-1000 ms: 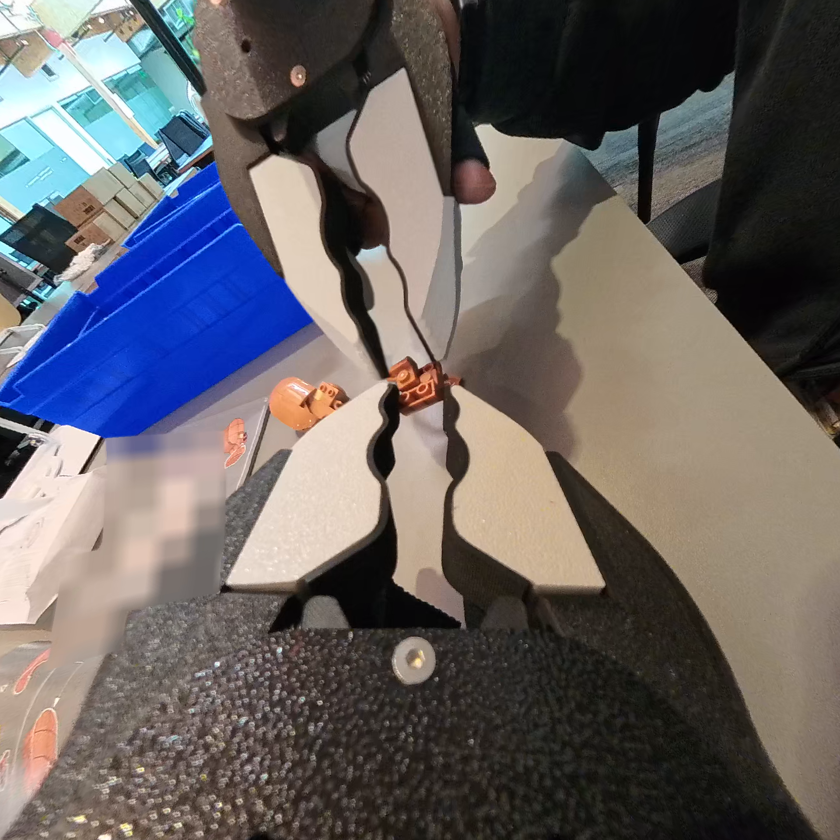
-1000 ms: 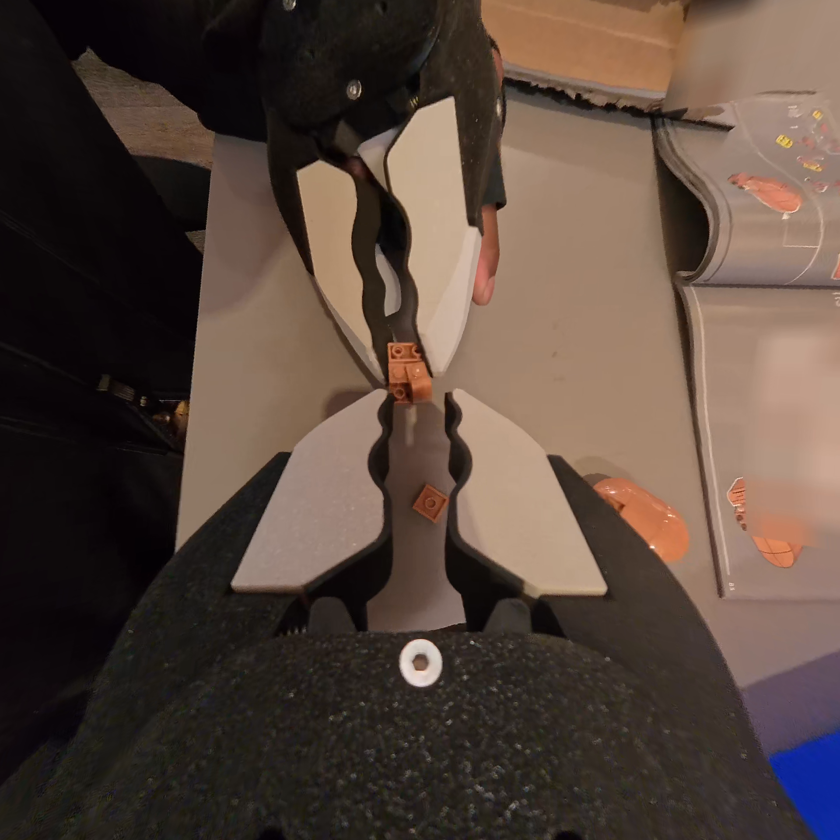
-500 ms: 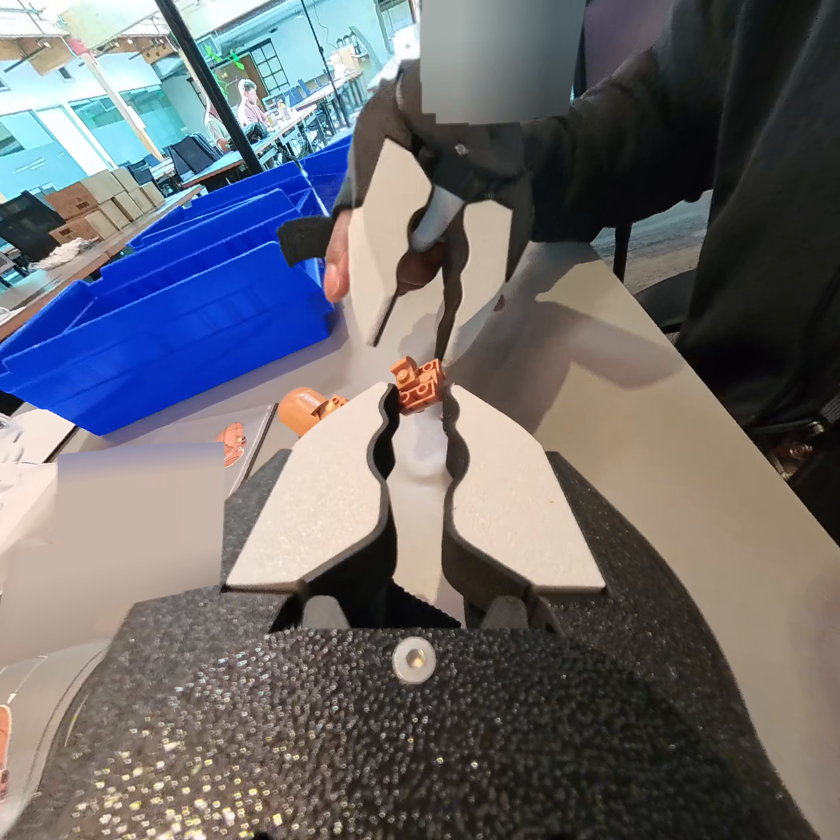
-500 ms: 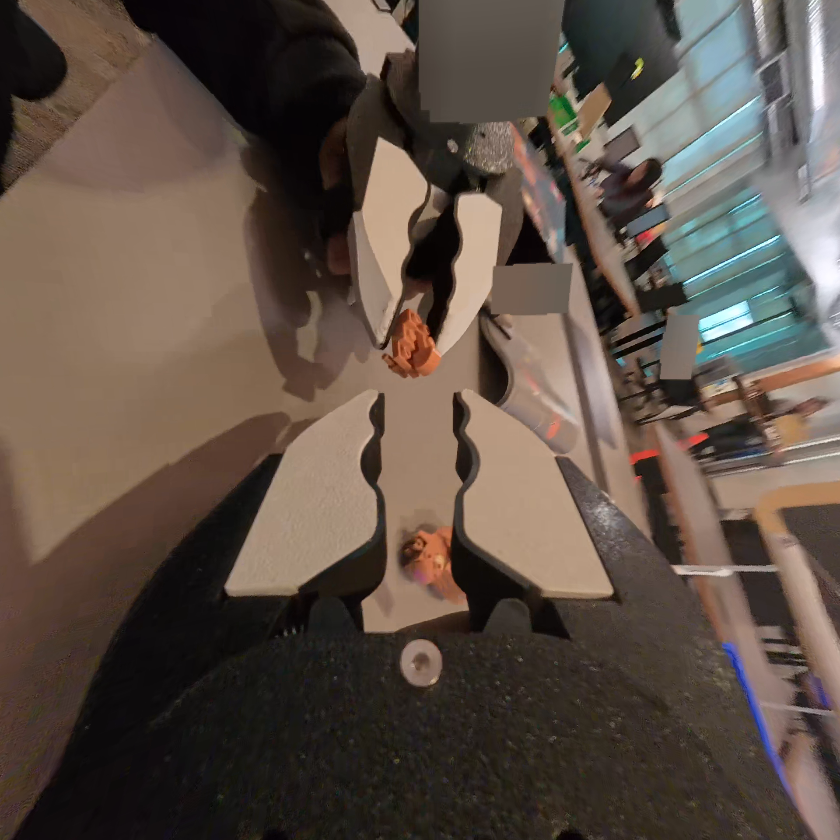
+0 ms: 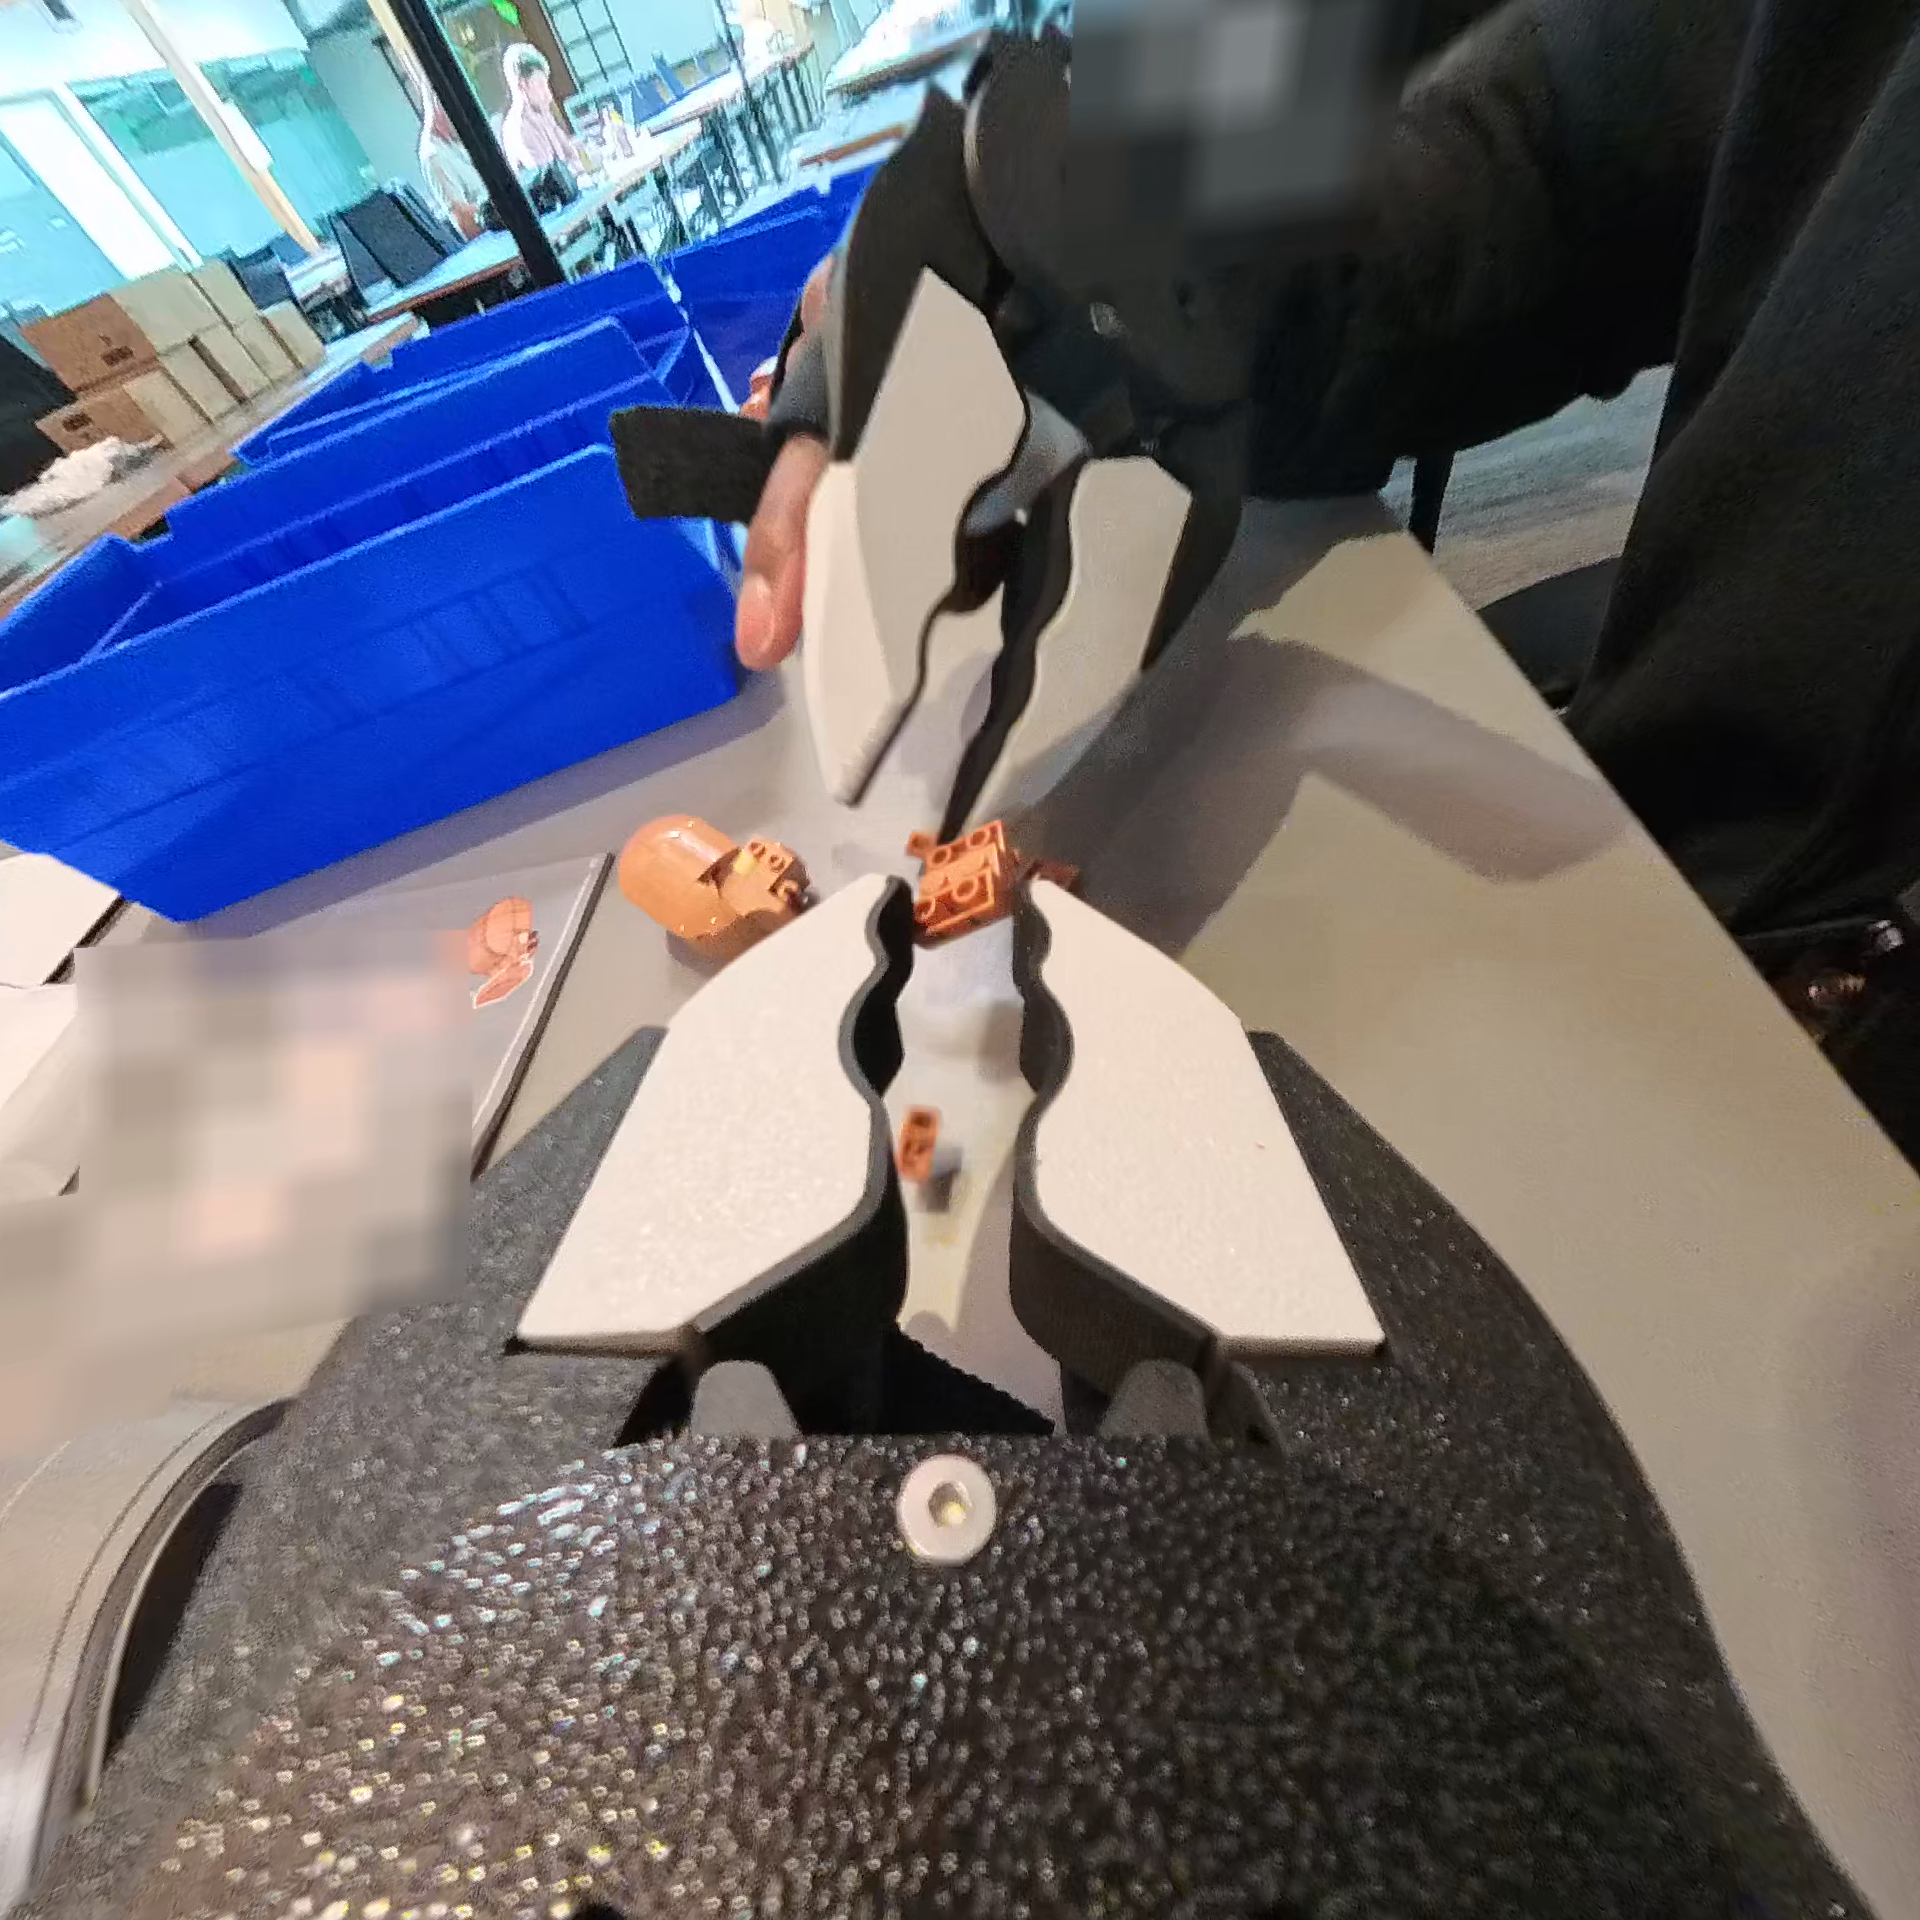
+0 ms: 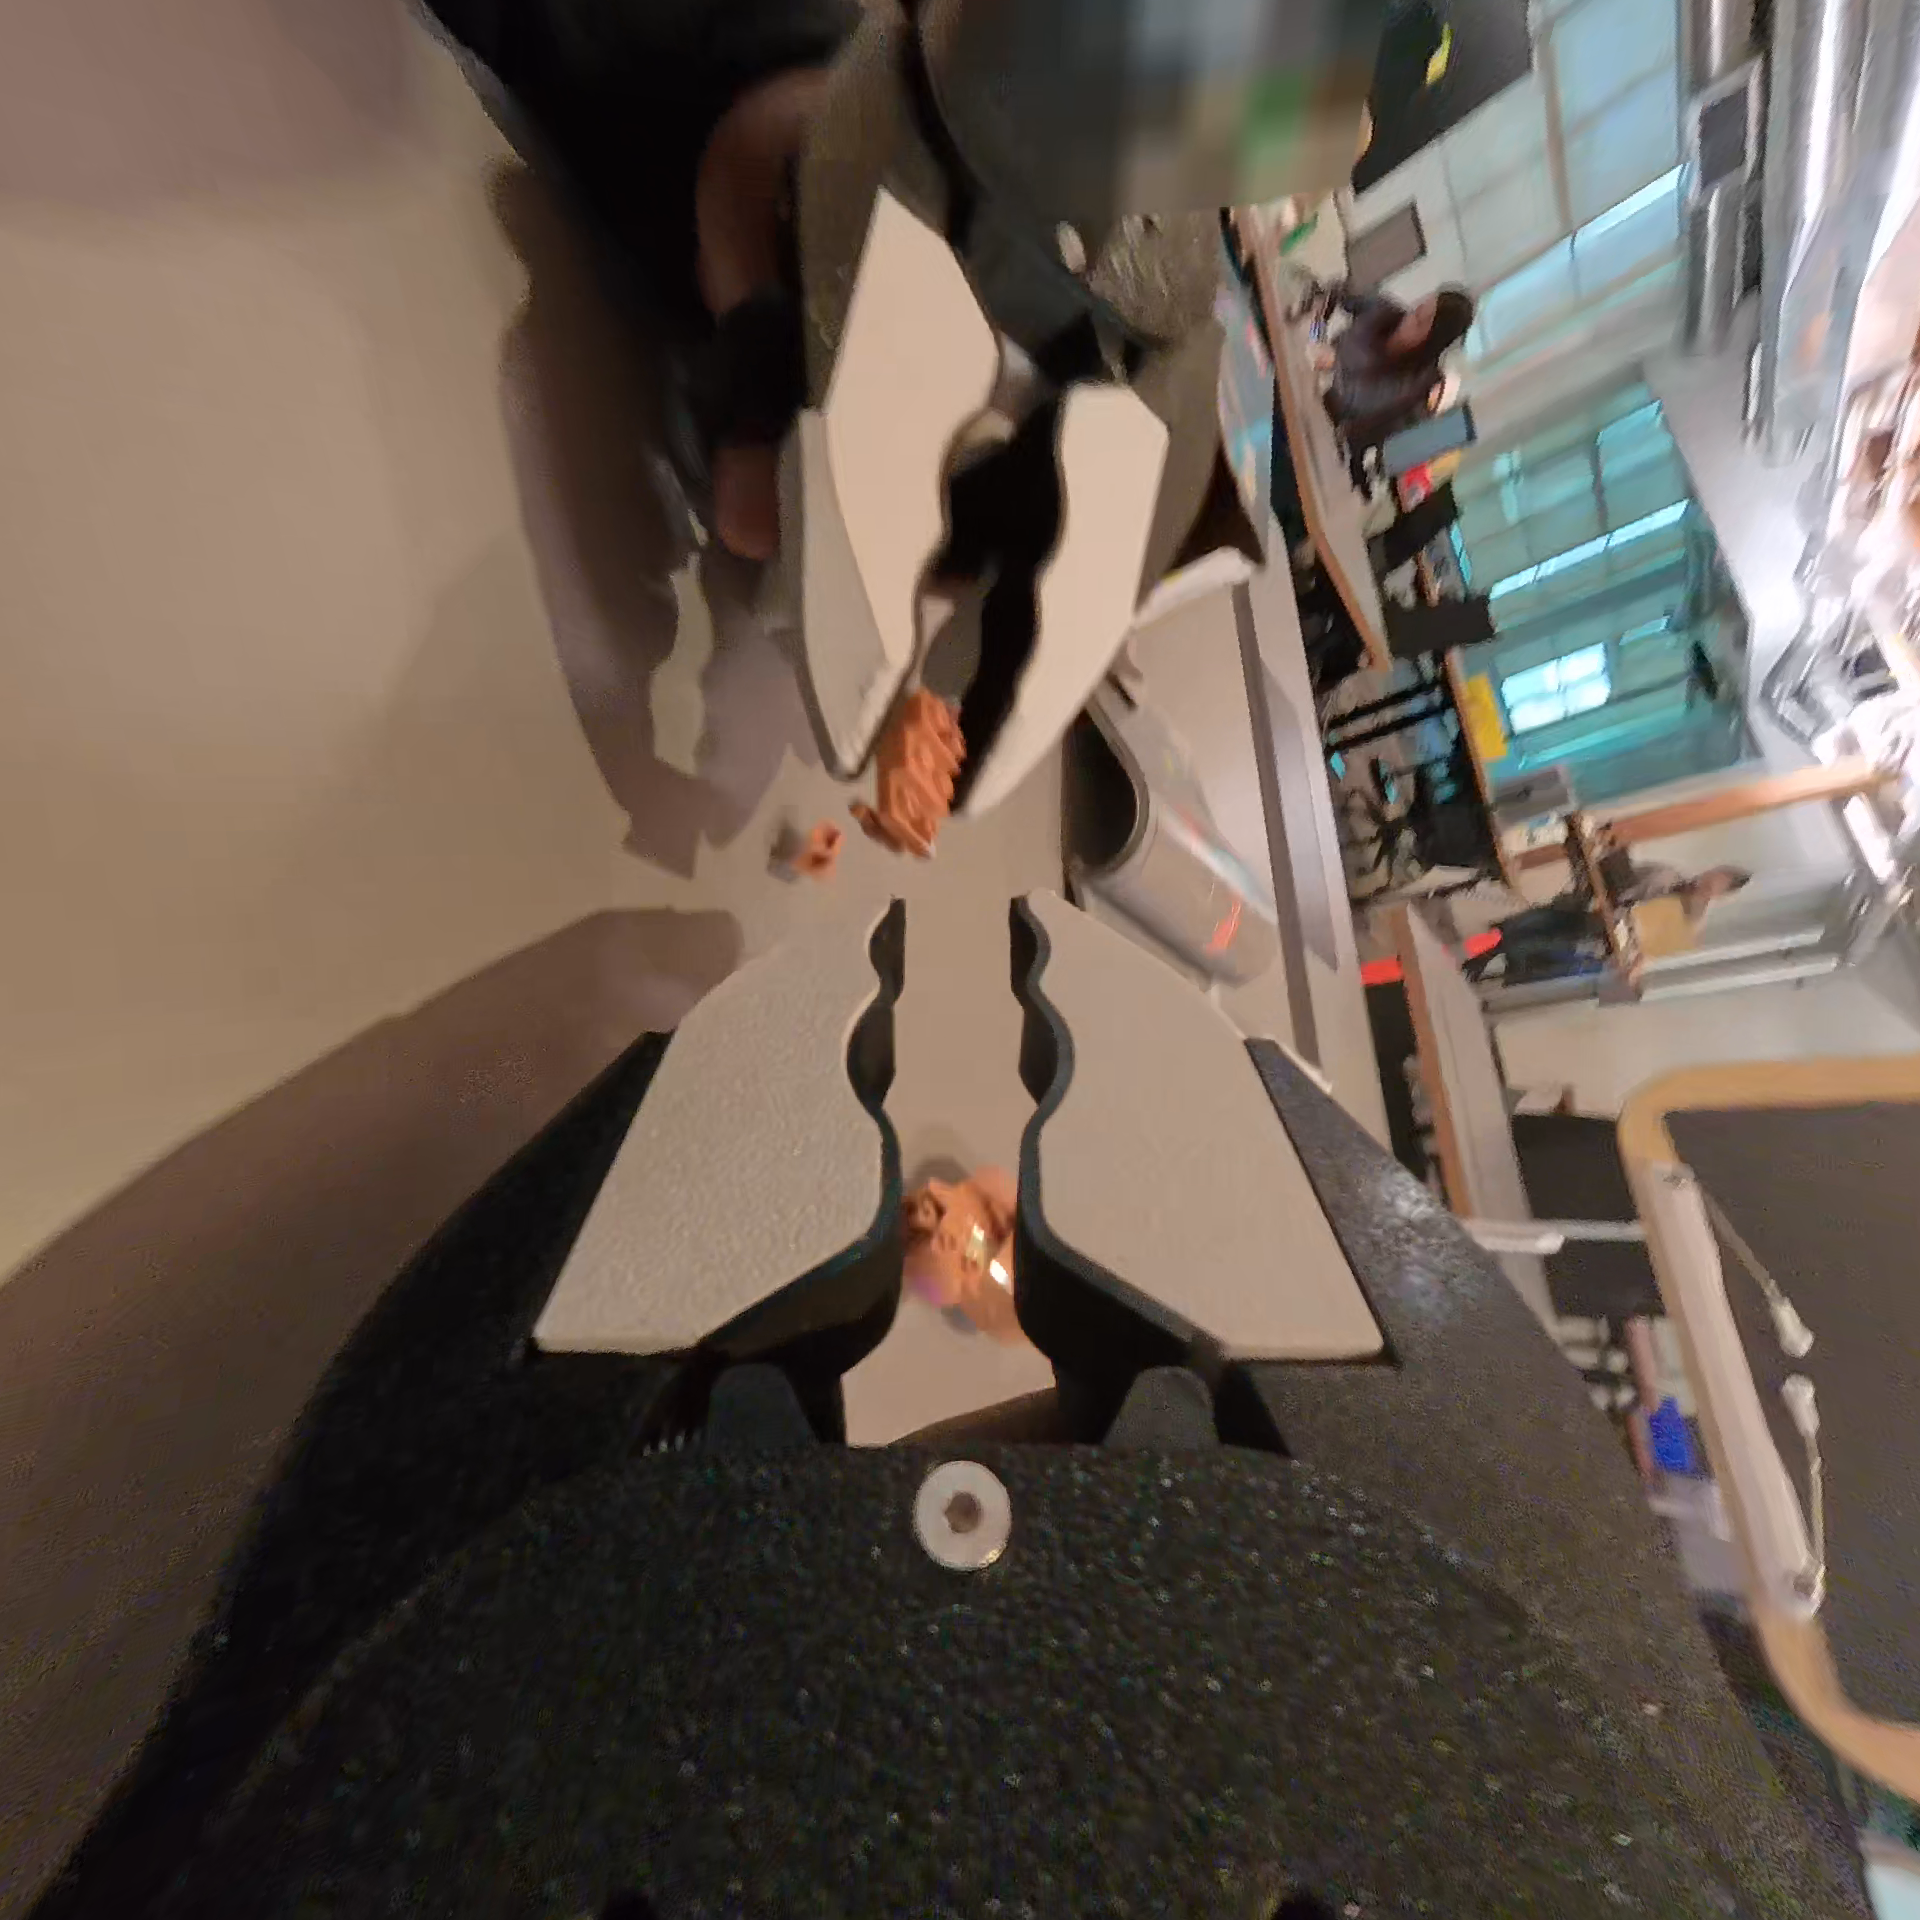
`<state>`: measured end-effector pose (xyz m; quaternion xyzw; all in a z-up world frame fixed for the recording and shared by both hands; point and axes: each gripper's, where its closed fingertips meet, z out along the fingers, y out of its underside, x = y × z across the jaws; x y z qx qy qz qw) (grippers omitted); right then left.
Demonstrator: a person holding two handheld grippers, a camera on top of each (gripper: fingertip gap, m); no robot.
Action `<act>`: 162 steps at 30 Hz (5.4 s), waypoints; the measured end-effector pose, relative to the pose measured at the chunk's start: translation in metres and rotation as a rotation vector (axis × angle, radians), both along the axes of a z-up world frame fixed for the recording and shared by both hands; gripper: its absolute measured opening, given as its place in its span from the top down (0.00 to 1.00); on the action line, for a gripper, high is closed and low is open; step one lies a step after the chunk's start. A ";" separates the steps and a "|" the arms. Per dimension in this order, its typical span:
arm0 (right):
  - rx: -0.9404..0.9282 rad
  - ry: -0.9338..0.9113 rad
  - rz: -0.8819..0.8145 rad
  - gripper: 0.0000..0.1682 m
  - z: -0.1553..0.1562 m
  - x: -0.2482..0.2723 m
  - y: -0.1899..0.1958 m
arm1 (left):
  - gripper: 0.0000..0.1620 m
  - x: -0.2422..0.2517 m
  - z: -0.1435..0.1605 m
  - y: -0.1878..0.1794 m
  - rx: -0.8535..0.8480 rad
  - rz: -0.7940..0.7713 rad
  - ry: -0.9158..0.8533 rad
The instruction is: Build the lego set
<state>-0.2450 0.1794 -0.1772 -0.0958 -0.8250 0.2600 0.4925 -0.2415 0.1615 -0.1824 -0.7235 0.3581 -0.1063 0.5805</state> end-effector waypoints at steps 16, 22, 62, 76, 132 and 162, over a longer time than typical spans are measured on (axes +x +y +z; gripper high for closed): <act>-0.218 -0.498 -0.265 0.91 -0.038 -0.037 0.005 | 0.88 -0.069 -0.036 -0.027 -0.268 0.130 0.170; -0.318 -0.611 -0.318 0.90 -0.053 -0.061 -0.015 | 0.88 -0.068 -0.045 -0.027 -0.318 0.156 0.198; 0.022 -0.051 0.049 0.94 -0.015 -0.043 -0.033 | 0.88 -0.050 -0.024 -0.018 -0.319 0.097 -0.117; -0.151 -0.250 0.006 0.86 -0.022 -0.037 -0.026 | 0.89 -0.048 -0.024 -0.016 -0.328 0.110 -0.113; -0.179 -0.579 -0.293 0.96 -0.056 0.020 0.074 | 0.90 -0.037 -0.006 -0.013 -0.233 0.058 -0.199; -0.128 -0.631 -0.409 0.89 -0.065 0.020 0.066 | 0.90 -0.031 -0.010 -0.017 -0.257 0.057 -0.169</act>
